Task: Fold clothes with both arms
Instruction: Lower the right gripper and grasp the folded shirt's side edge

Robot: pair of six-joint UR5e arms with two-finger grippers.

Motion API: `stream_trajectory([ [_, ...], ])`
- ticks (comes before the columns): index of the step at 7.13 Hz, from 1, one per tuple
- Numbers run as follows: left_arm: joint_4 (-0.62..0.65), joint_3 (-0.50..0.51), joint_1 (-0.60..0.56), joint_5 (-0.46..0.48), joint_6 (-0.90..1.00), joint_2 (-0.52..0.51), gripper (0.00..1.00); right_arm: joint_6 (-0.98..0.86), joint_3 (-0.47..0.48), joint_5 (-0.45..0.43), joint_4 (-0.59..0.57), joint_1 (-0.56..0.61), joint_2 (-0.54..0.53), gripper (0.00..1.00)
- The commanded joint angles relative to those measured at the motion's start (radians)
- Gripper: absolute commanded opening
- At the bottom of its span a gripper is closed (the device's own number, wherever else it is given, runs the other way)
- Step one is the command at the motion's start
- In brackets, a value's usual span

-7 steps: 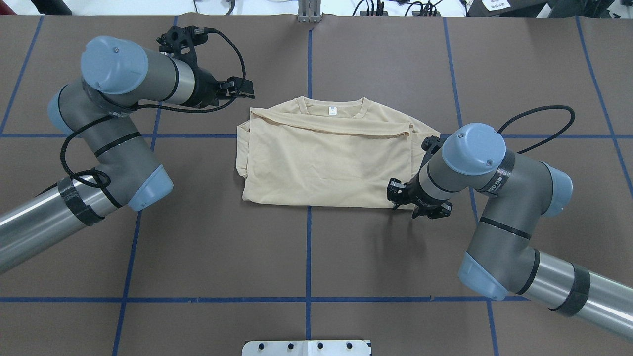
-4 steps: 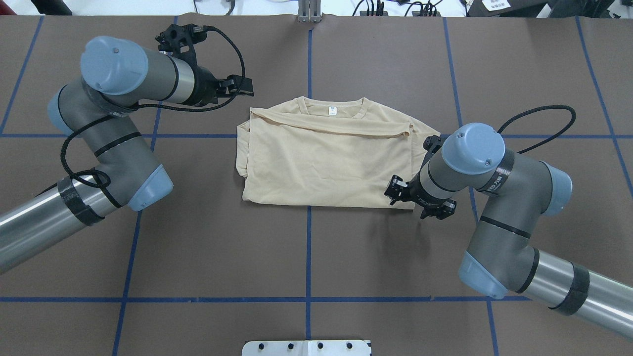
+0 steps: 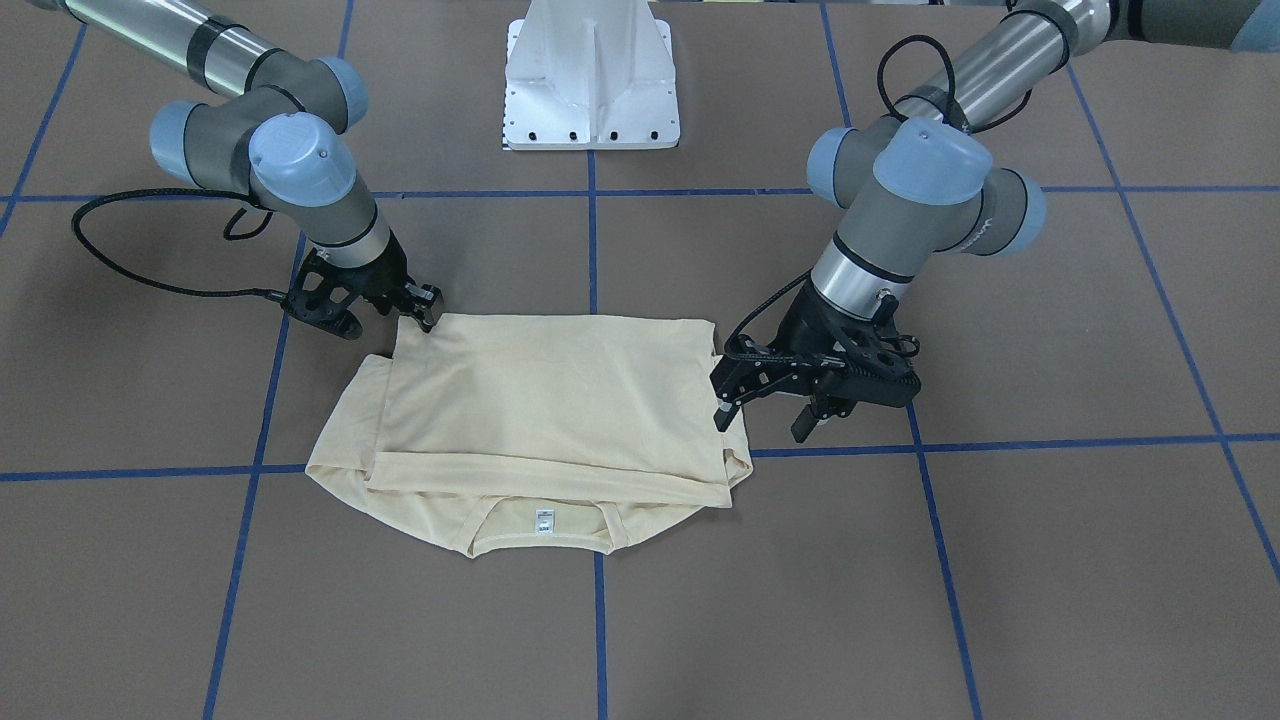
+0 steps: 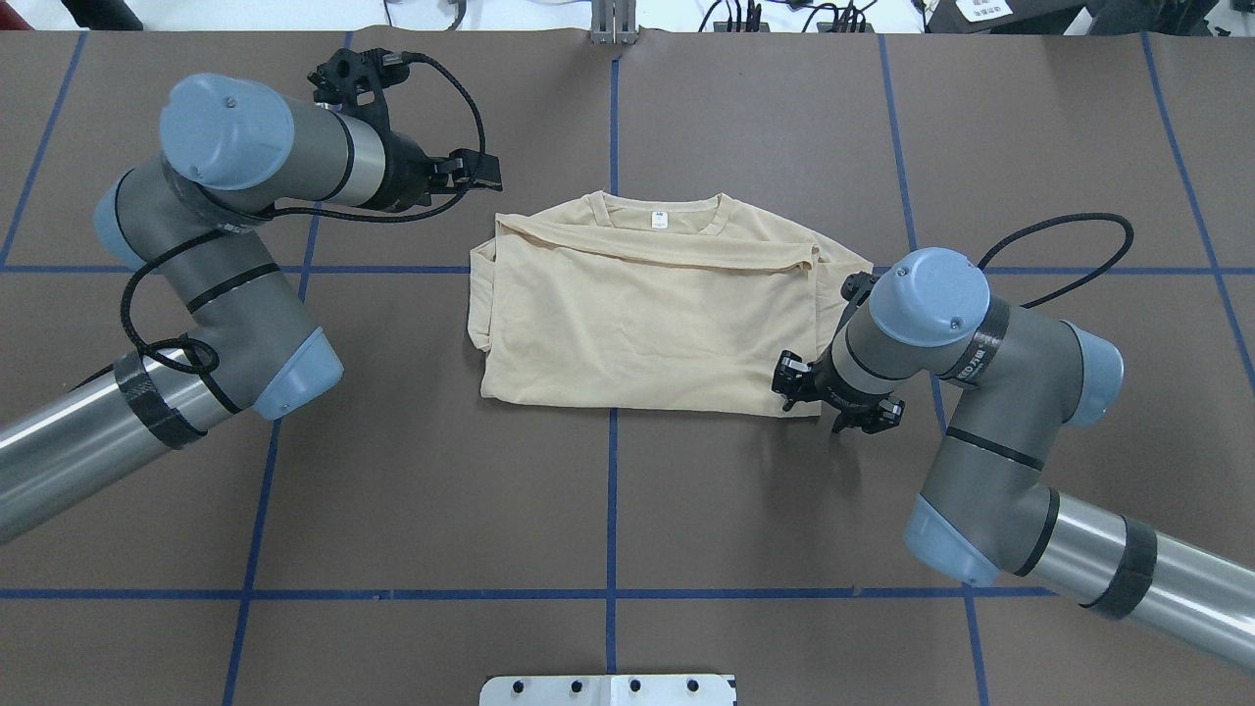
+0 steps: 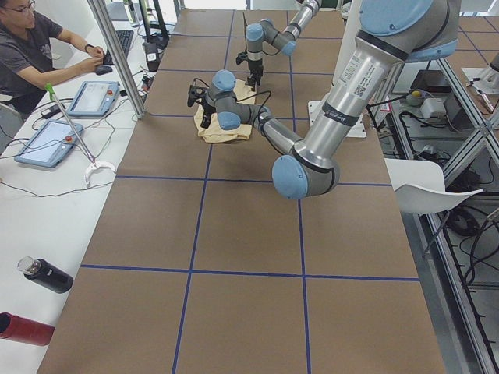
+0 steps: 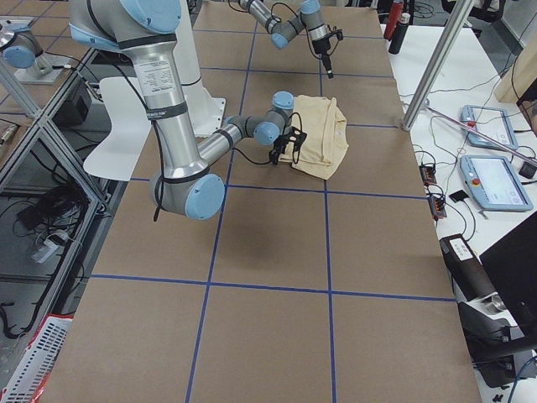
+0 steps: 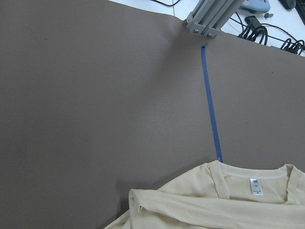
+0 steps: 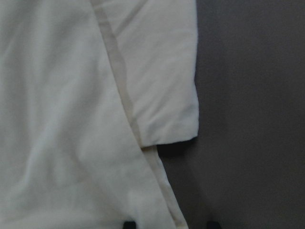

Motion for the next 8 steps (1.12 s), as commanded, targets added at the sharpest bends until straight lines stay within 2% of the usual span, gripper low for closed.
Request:
stream_trajectory([
  [1, 0.000, 0.001, 0.000, 0.000, 0.000, 0.000, 0.99, 0.000, 0.001, 0.004, -0.001, -0.001, 0.001, 0.00],
  [6, 0.000, 0.005, 0.000, 0.000, 0.002, -0.001, 0.99, 0.000, 0.038, 0.042, -0.002, -0.001, -0.002, 0.00],
  [7, 0.000, 0.005, -0.001, 0.000, 0.002, -0.001, 0.99, 0.003, 0.084, 0.065, -0.031, -0.035, -0.008, 0.00],
  [8, 0.002, 0.005, -0.003, 0.000, 0.002, -0.001, 0.99, 0.036, 0.168, 0.088, -0.157, -0.096, 0.006, 0.00],
])
